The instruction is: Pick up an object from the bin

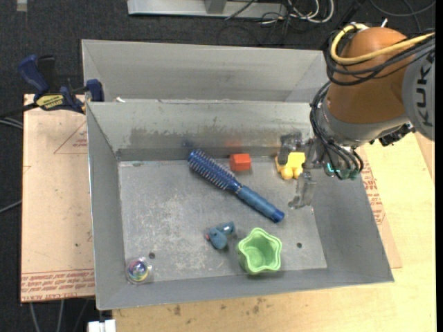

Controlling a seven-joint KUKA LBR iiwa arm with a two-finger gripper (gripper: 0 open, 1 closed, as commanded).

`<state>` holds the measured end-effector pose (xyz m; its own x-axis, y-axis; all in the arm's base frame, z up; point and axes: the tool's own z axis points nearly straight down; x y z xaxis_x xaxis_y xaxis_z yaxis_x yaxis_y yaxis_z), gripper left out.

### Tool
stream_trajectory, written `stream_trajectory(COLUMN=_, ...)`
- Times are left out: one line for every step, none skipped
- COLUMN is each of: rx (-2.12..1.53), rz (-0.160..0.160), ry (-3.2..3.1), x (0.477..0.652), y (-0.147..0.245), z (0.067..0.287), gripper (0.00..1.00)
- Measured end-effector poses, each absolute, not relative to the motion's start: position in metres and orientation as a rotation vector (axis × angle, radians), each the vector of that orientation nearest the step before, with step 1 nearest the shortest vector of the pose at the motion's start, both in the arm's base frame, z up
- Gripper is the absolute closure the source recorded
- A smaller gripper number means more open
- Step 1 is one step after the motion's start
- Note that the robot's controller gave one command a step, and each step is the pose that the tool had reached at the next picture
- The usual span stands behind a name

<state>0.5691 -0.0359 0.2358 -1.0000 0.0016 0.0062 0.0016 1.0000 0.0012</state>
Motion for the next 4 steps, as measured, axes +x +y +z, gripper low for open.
stream_trajectory(rx=-0.217, rz=-0.003, ry=-3.129, x=0.589, y=-0.0135, z=0.0655, gripper=0.0)
stream_trajectory(rx=-0.214, rz=-0.005, ry=-3.132, x=0.5901, y=-0.0129, z=0.0662, gripper=0.0)
stream_trajectory(rx=-0.211, rz=-0.005, ry=-3.133, x=0.5906, y=-0.0122, z=0.0665, gripper=0.0)
stream_trajectory(rx=-0.207, rz=-0.006, ry=-3.135, x=0.5911, y=-0.0117, z=0.0667, gripper=0.0)
